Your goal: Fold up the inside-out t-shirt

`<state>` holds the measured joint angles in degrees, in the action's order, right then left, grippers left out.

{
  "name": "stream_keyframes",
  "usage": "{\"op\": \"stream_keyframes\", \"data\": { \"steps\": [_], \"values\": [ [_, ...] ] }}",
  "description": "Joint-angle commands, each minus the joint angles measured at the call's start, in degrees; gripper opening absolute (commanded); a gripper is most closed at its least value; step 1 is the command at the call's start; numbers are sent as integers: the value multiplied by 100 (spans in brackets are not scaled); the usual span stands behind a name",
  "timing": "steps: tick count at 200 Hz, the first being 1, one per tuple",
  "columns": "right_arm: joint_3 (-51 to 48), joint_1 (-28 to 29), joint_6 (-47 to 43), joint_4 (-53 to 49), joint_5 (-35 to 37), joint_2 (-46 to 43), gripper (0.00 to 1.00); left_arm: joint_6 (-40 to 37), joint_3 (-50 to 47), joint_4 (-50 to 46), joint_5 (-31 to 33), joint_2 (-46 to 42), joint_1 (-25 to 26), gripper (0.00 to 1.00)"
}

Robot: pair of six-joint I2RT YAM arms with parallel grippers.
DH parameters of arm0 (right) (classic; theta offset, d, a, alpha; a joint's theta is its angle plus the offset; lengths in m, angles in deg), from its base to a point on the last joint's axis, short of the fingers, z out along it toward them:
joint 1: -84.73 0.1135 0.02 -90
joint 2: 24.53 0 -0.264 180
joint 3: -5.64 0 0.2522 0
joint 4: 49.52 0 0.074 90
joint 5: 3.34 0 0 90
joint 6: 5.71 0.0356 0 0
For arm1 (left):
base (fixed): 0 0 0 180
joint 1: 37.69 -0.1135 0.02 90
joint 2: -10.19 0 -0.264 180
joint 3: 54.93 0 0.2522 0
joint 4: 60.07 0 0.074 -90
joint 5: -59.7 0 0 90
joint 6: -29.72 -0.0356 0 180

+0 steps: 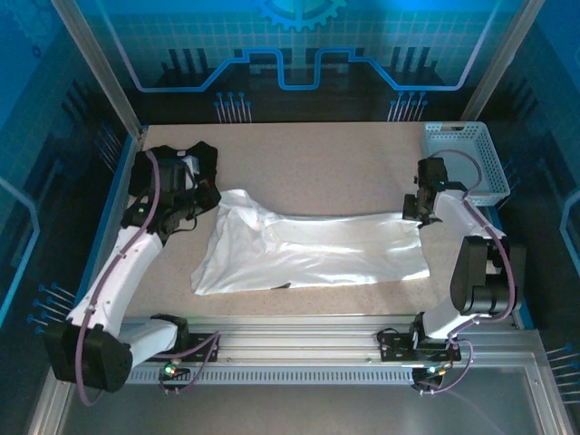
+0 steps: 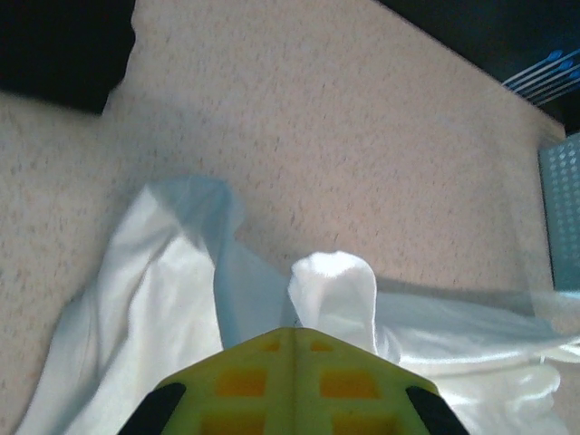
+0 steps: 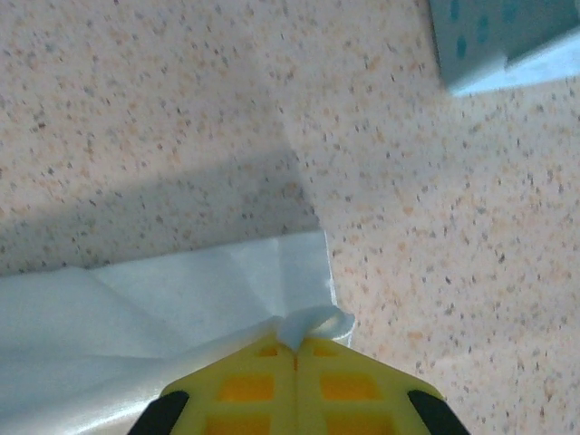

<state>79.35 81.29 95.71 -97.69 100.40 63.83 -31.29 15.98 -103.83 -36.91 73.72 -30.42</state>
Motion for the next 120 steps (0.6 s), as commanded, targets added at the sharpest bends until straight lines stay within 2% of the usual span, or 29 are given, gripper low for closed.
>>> {"op": "stream_keyframes", "data": {
  "steps": [1,28,40,62,68,87,120],
  "values": [
    [-241,-94,221,17,171,-324,2,255,-452,-362,-338,-295,-50,0],
    [-663,-86,413,32,245,-496,3,299,-963,-399,-359,-537,-50,0],
    [-880,-93,533,146,193,-578,8,364,-1269,-227,-380,-586,-50,0],
    [-998,11,567,368,-37,-840,40,548,-1673,152,-559,-416,-46,0],
    [-1071,141,510,425,-25,-970,46,577,-1740,252,-641,-352,-50,0],
    [-1106,921,108,673,114,-1515,56,598,-1842,403,-695,-252,-46,0],
    [-1170,3065,-658,1457,-696,-1693,62,548,-1924,533,-614,-233,-45,0]
  ]
}}
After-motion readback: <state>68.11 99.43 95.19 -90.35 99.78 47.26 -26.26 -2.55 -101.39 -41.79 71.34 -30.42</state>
